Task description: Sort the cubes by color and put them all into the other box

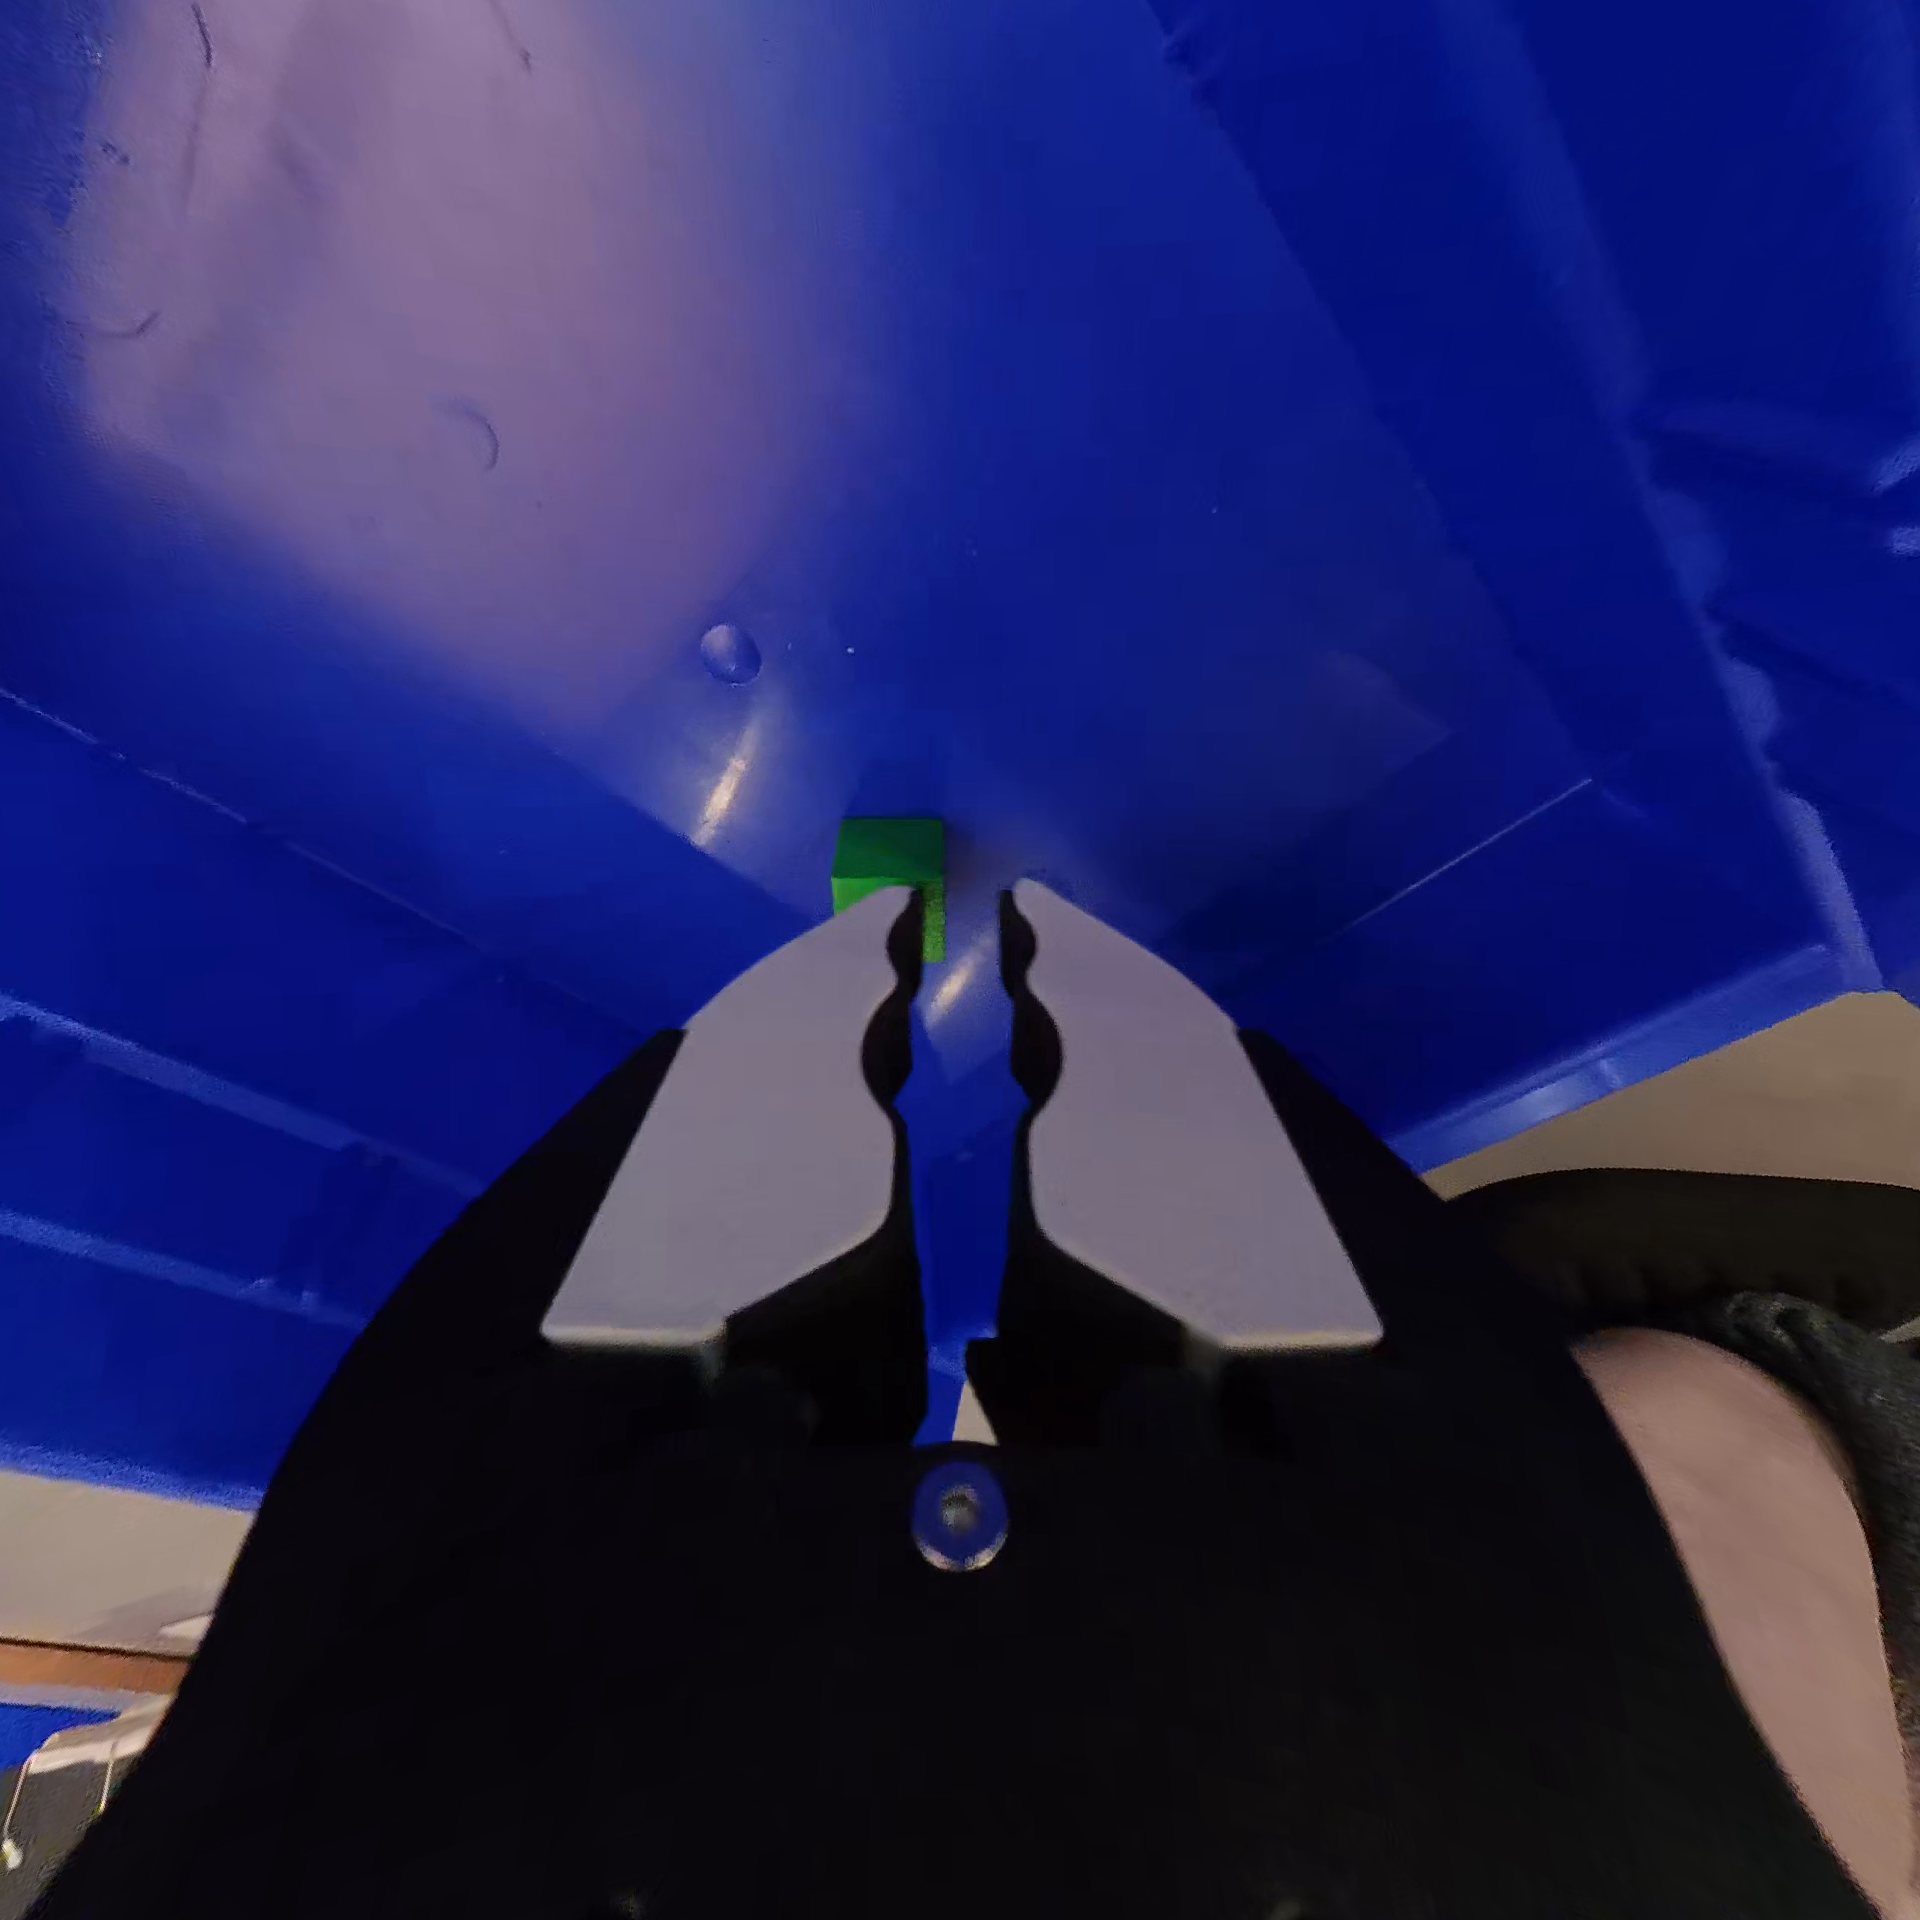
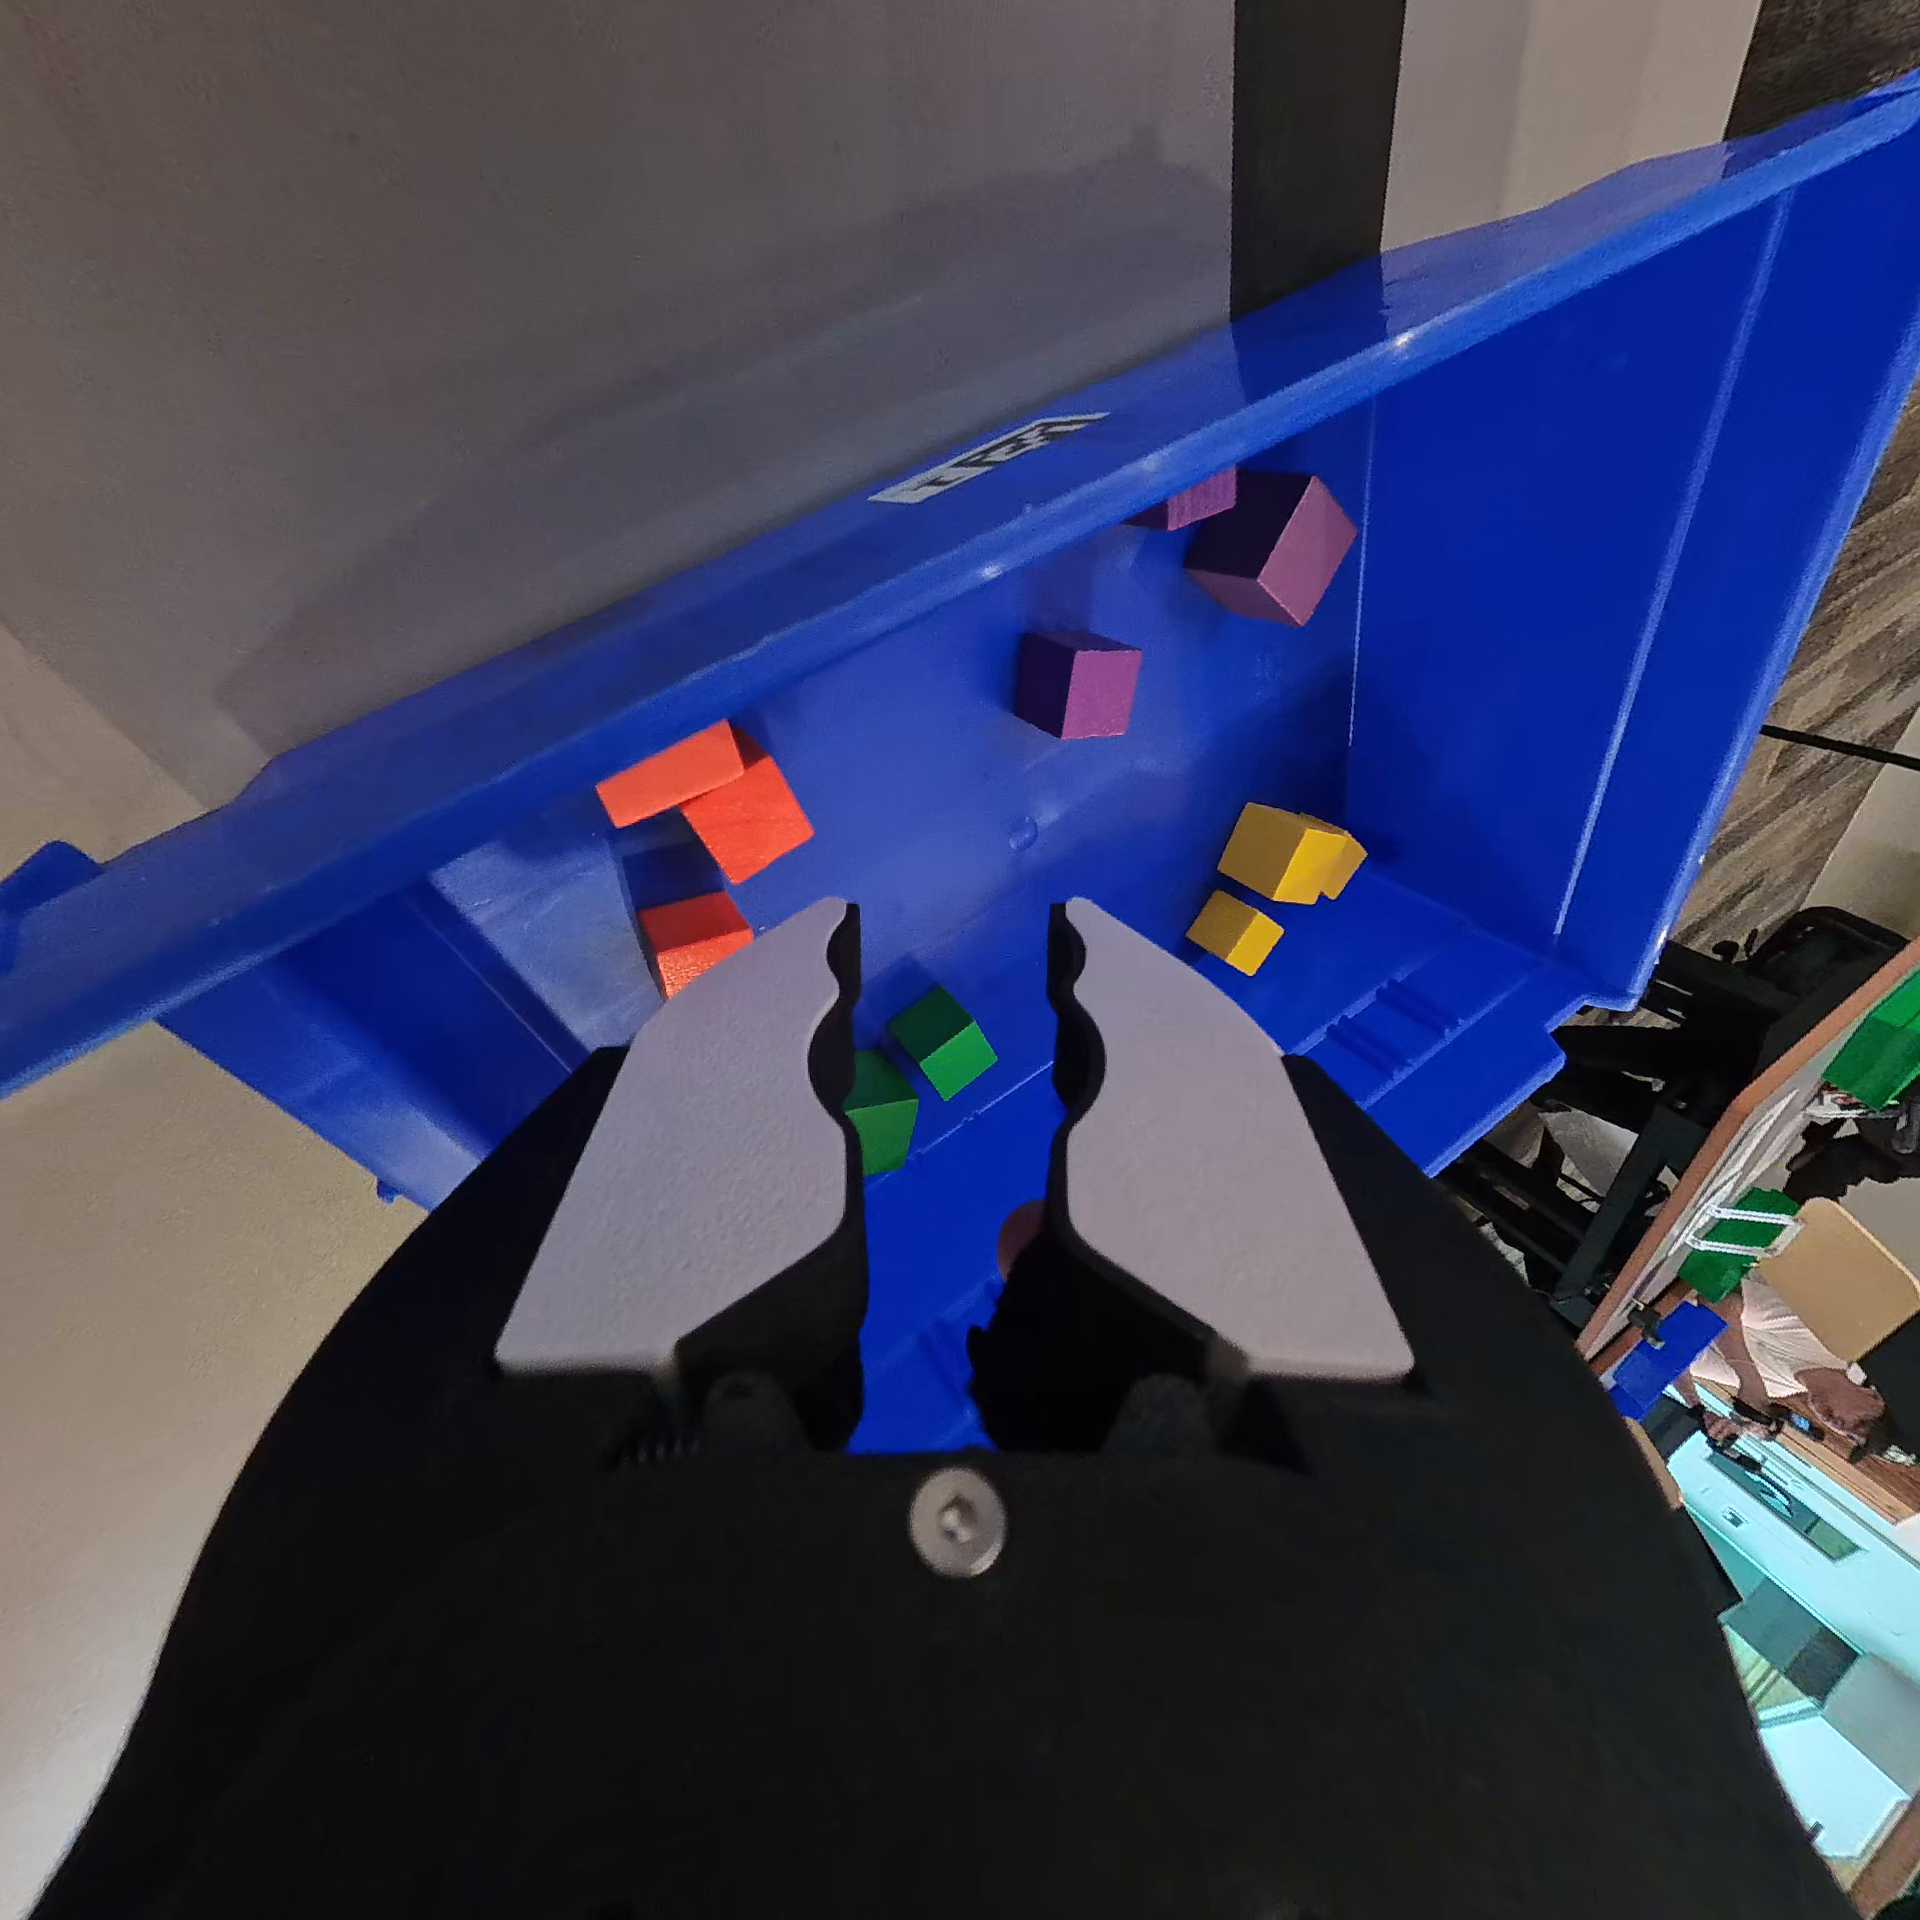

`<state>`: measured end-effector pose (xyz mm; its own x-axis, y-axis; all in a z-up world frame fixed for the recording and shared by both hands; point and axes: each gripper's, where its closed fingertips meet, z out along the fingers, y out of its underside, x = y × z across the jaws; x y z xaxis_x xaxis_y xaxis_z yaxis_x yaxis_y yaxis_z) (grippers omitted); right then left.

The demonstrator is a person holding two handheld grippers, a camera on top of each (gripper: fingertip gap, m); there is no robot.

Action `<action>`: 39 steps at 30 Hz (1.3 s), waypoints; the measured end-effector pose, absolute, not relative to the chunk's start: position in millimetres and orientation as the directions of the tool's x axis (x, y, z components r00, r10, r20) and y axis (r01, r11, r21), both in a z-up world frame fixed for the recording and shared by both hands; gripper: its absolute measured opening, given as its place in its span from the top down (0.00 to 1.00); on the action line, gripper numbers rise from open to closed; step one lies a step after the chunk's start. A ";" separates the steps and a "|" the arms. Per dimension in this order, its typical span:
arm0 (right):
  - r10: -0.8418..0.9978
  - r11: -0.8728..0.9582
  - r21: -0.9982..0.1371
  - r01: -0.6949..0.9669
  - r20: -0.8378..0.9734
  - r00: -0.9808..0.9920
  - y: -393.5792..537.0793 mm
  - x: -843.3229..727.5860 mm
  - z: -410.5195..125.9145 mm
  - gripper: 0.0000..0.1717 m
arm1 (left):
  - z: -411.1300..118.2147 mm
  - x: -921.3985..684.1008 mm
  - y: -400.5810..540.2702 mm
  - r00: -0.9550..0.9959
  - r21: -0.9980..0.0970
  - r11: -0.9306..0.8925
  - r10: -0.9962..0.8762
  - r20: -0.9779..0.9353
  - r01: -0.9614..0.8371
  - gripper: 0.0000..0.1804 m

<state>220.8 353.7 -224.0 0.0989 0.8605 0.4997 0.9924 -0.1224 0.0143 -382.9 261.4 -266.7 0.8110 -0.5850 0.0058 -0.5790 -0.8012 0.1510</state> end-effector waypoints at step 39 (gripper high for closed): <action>0.856 -0.104 0.016 0.994 0.510 0.081 353.8 218.5 -223.2 0.80 | -261.8 -396.4 259.7 0.880 0.151 -0.871 -0.475 -0.014 -0.468 0.88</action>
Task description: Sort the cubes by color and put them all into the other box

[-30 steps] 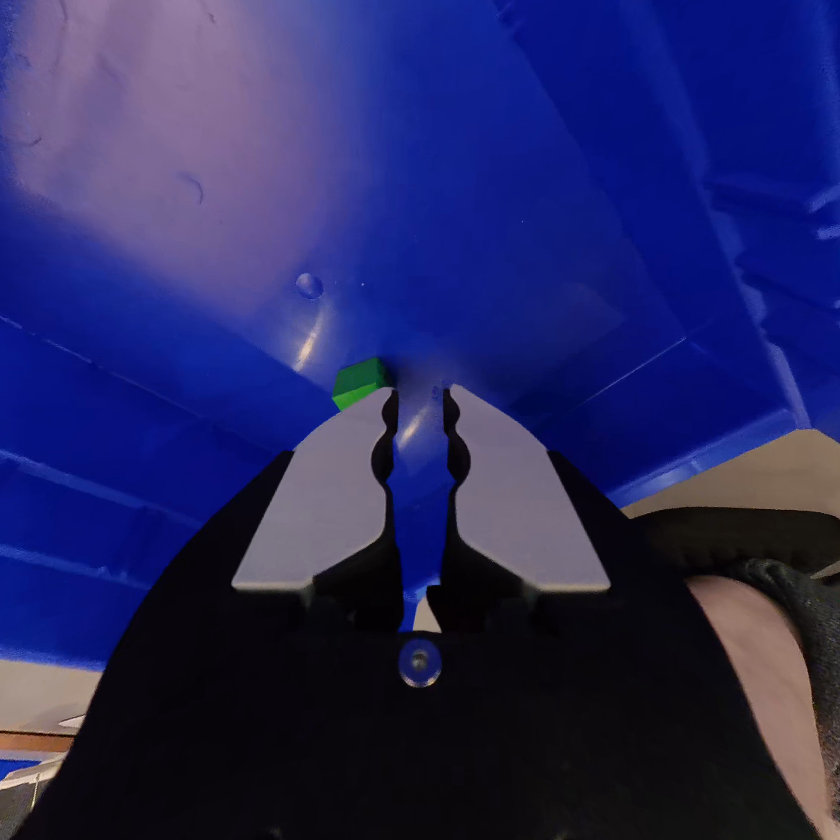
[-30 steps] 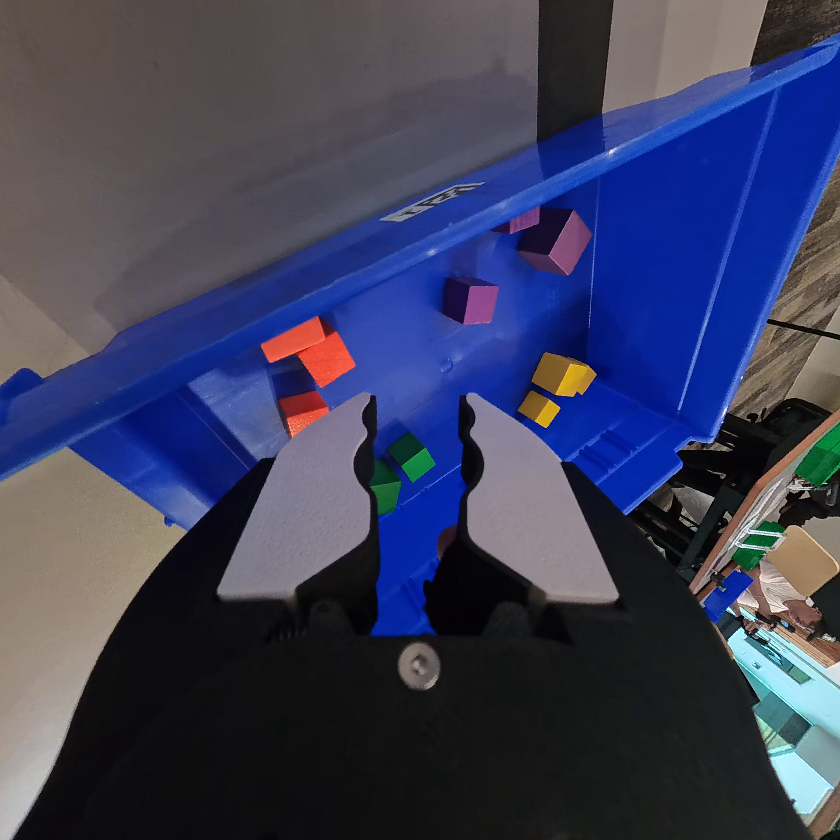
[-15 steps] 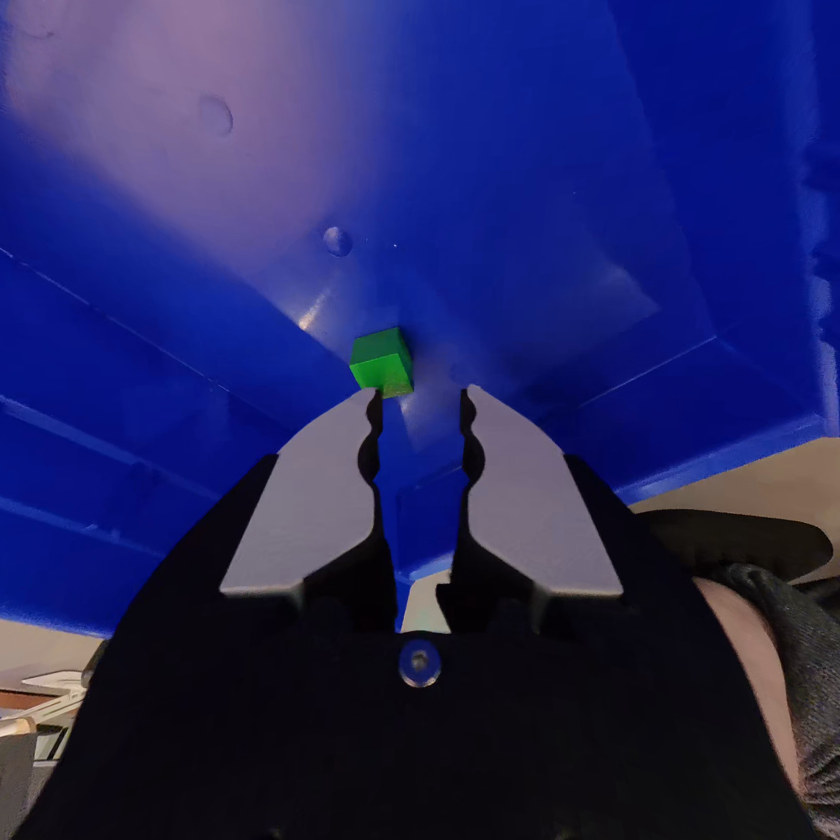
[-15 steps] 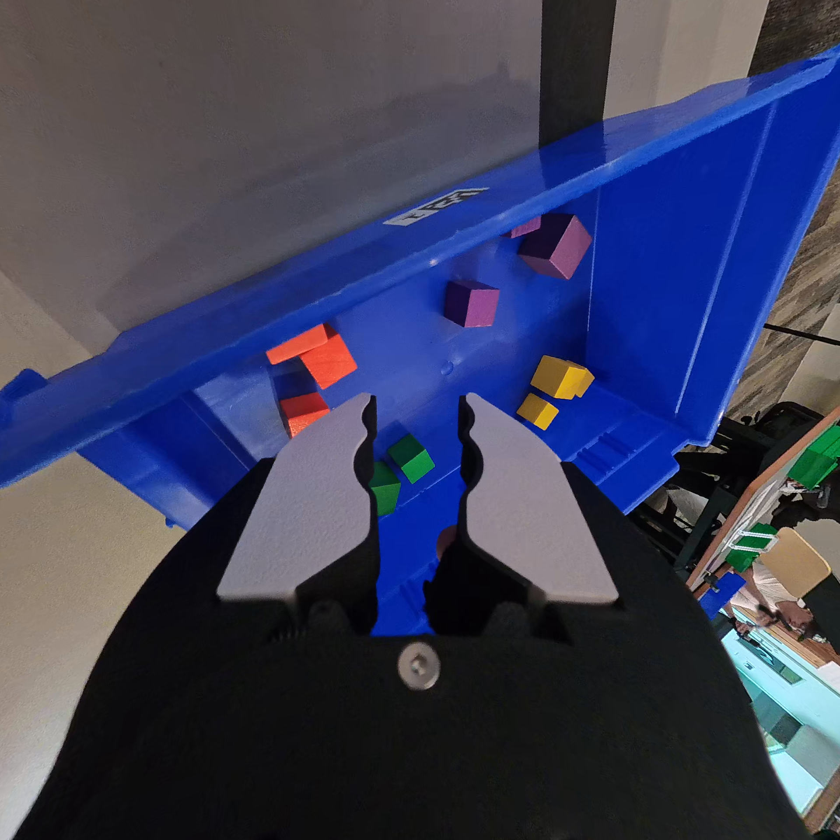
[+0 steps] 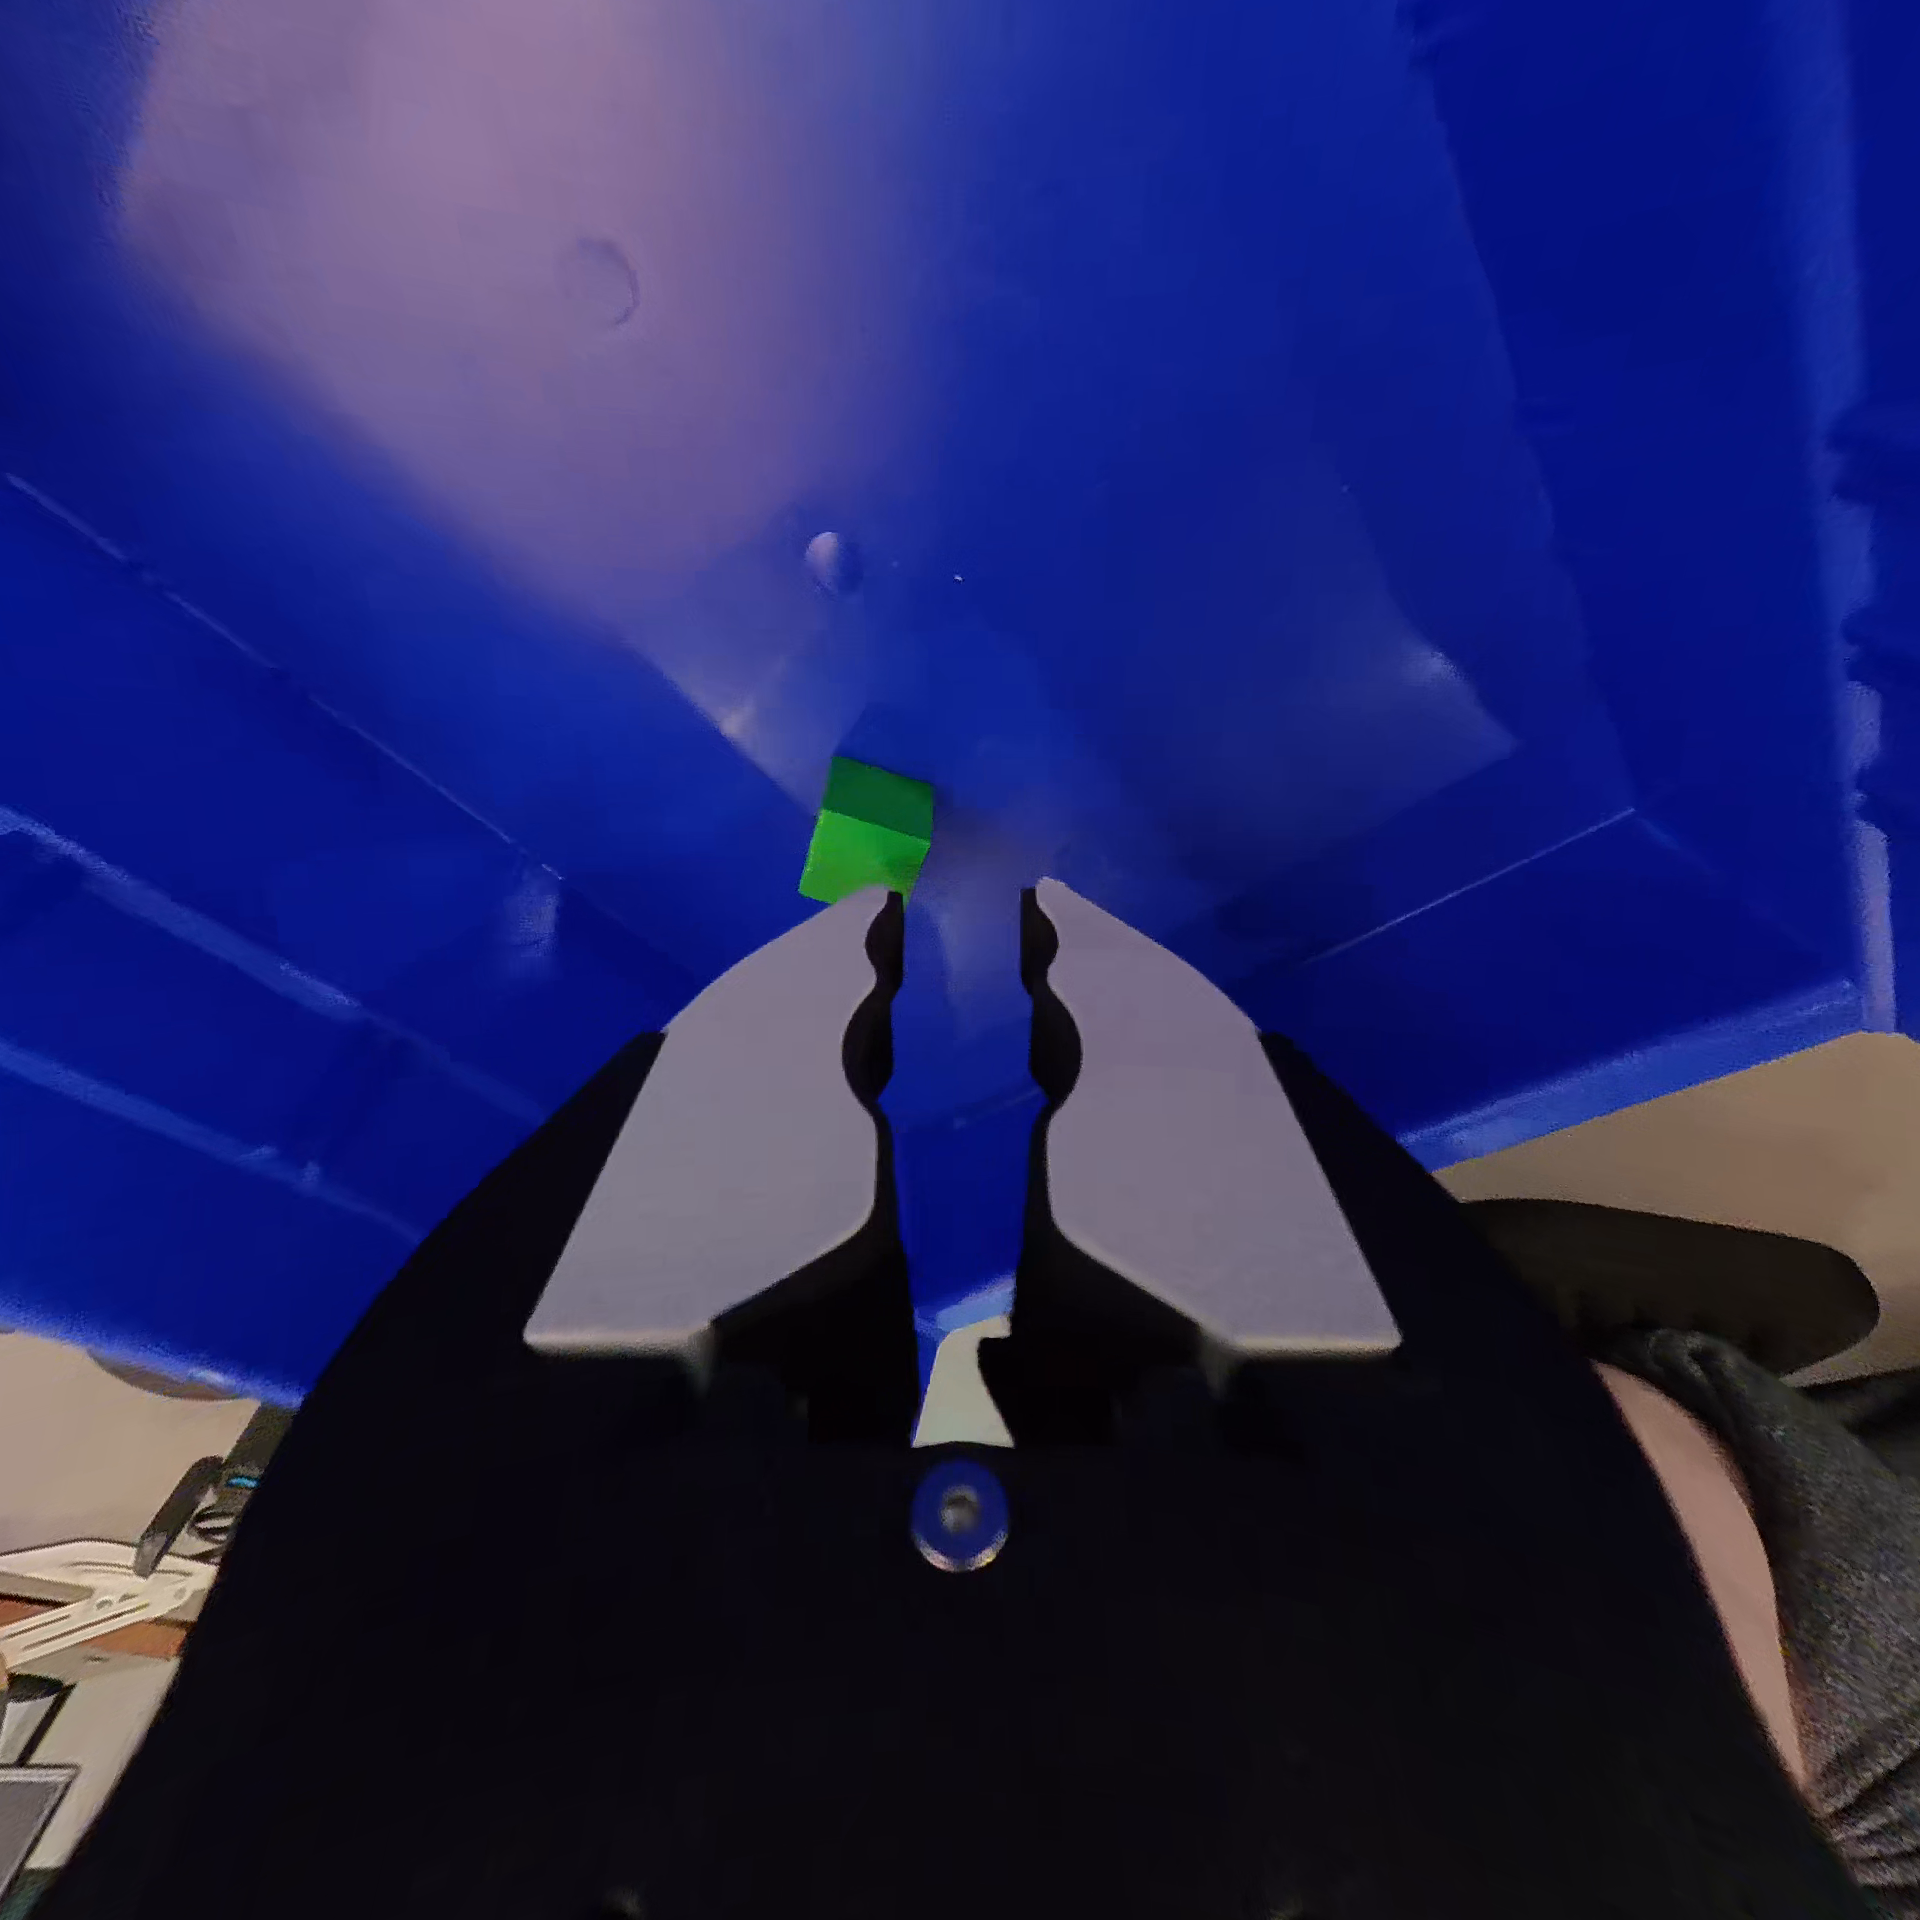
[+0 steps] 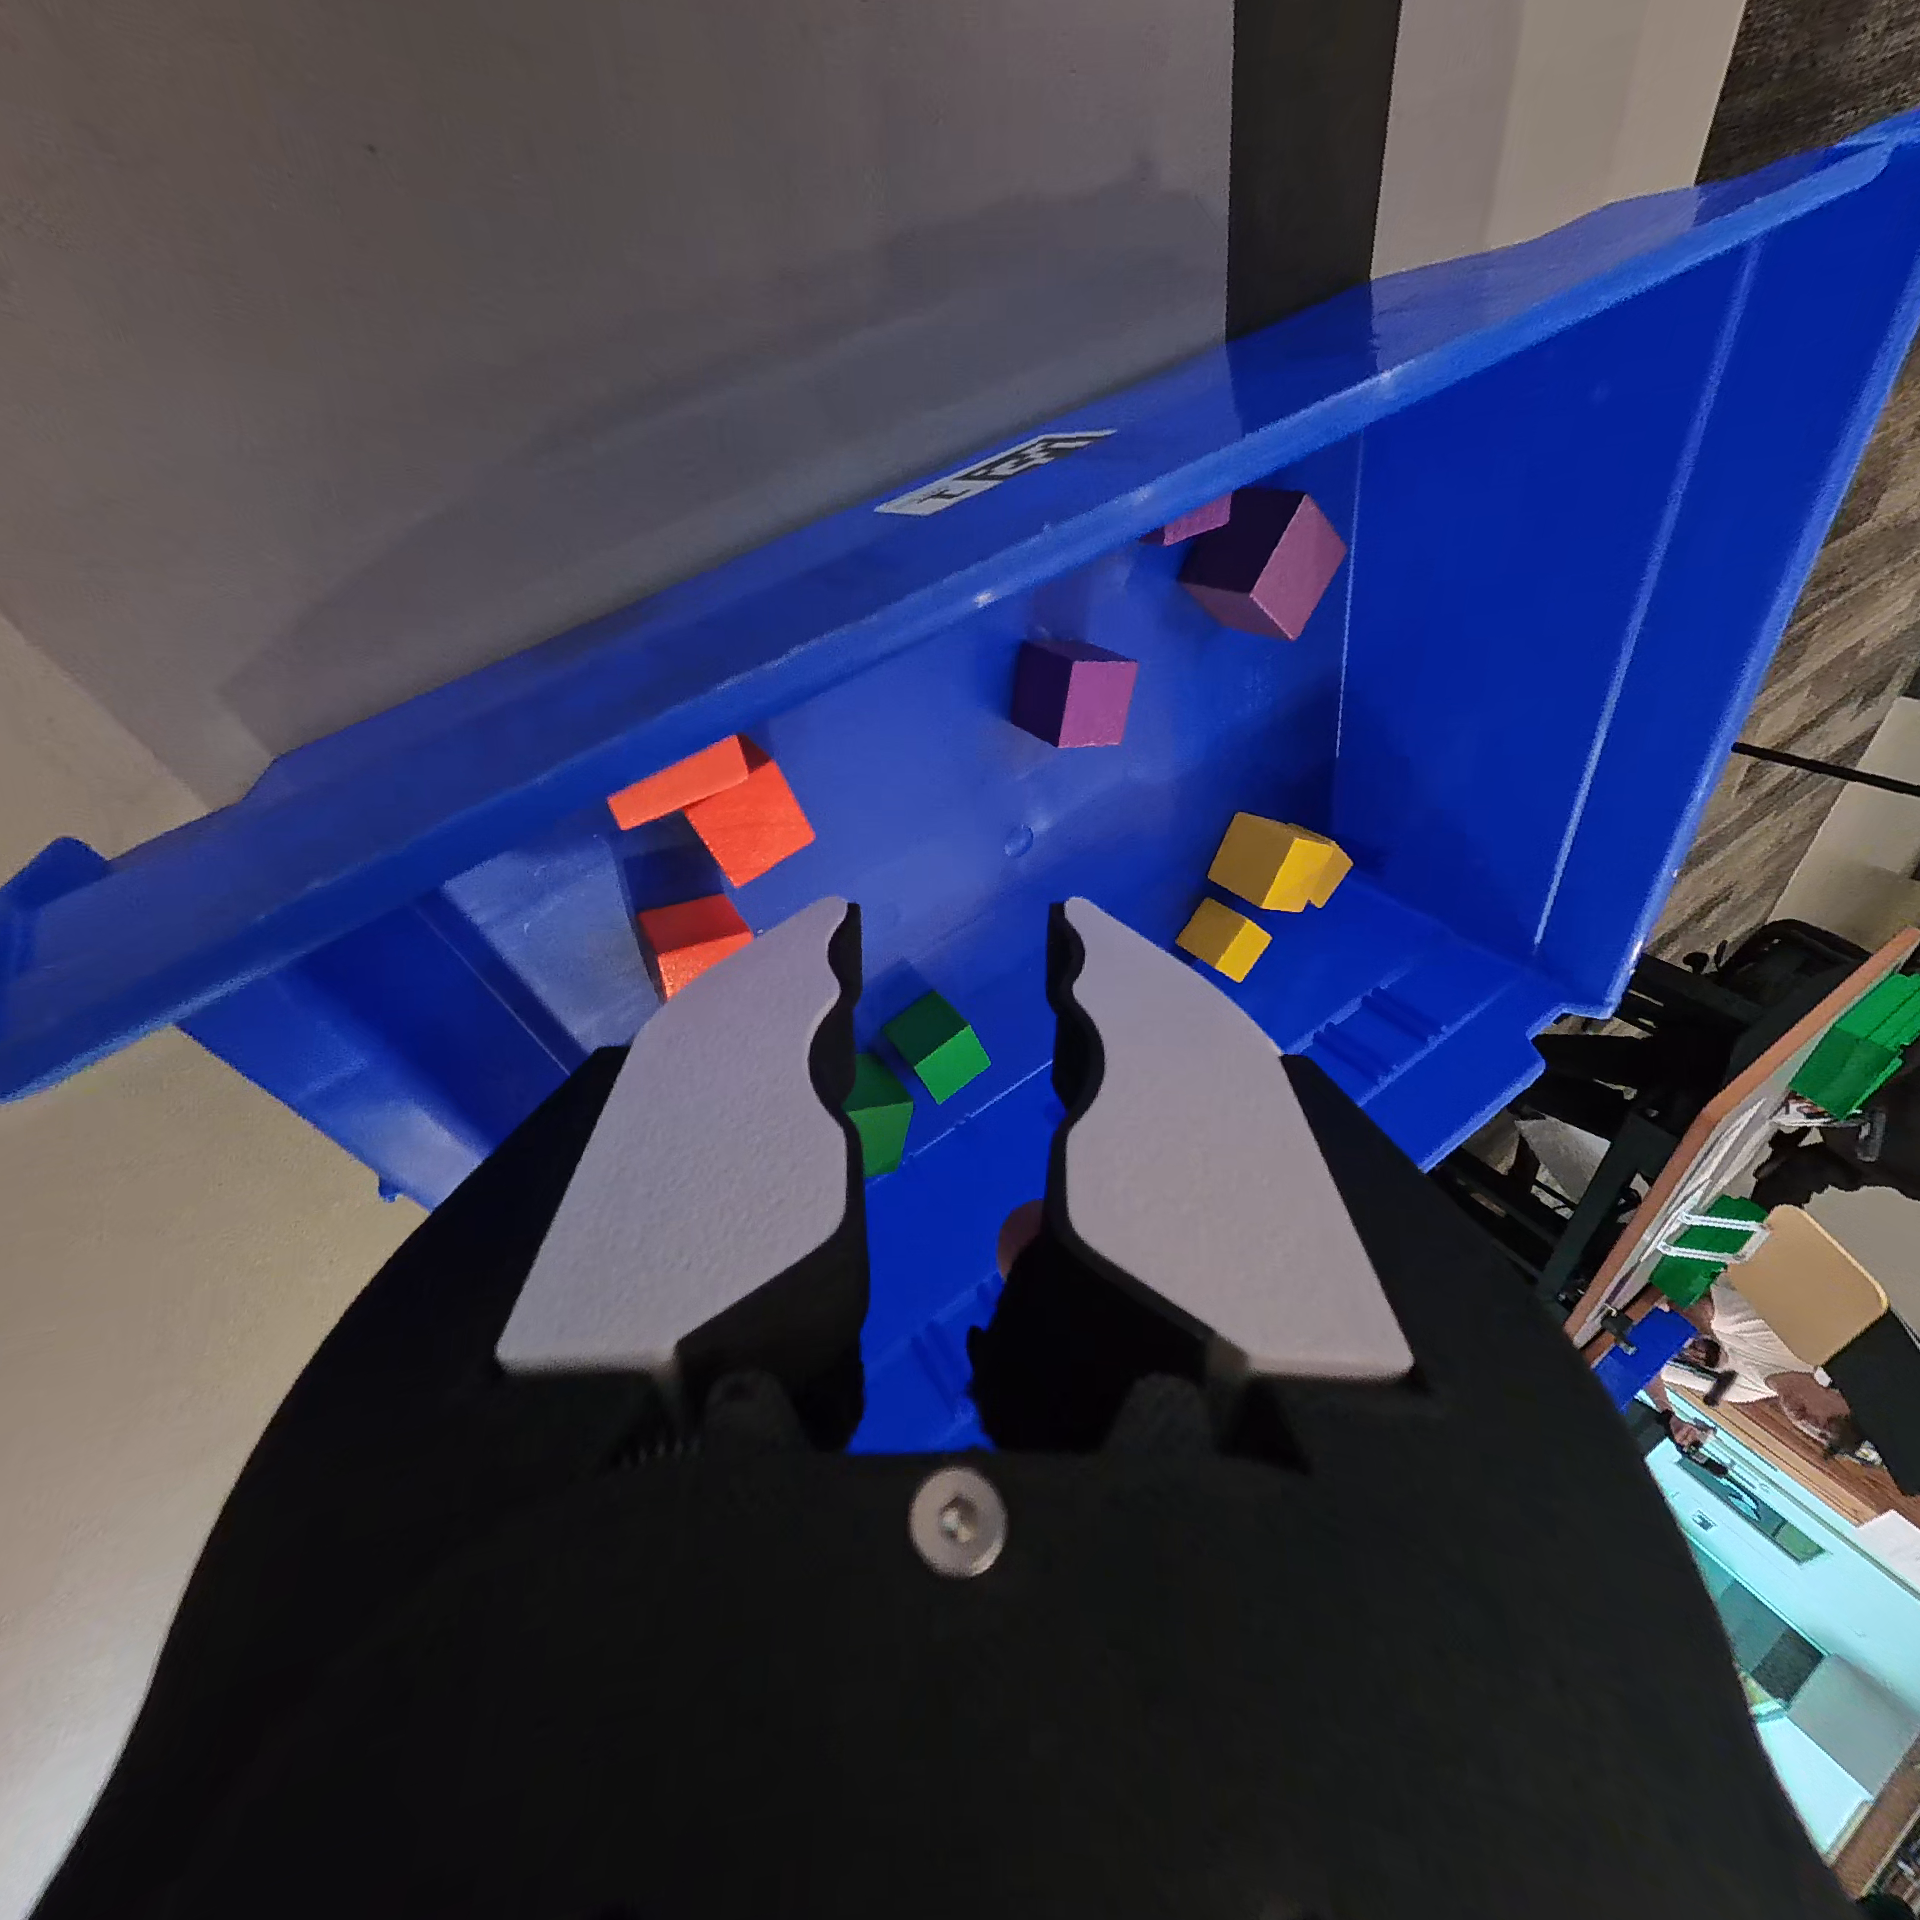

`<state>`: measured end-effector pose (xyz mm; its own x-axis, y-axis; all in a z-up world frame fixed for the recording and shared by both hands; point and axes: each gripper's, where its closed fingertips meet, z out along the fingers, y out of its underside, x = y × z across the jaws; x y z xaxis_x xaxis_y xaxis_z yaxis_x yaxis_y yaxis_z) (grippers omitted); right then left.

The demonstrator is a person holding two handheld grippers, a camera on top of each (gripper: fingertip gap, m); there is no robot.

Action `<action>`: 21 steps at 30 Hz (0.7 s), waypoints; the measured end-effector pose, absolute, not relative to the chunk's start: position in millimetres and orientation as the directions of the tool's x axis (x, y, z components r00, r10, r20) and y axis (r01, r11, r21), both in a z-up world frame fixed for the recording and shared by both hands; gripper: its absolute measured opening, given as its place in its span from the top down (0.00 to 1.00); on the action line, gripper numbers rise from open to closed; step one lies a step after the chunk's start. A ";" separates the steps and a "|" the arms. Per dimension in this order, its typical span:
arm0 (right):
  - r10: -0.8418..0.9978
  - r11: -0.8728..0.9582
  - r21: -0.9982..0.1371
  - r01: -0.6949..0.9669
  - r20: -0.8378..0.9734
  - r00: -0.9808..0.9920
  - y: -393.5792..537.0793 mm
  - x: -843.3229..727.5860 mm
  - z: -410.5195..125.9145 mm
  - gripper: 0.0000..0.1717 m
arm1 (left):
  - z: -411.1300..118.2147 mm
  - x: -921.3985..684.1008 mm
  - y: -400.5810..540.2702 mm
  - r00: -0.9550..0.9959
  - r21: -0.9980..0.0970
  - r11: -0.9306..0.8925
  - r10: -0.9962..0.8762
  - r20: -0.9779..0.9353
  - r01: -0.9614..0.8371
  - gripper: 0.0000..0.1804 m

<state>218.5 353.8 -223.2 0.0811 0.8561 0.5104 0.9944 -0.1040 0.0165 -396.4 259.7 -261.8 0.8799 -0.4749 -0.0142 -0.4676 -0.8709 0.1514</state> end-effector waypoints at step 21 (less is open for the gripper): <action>0.856 -0.099 0.020 0.995 0.511 0.074 353.5 218.7 -224.4 0.80 | -281.3 -413.9 265.3 0.876 0.188 -0.865 -0.480 -0.047 -0.465 0.87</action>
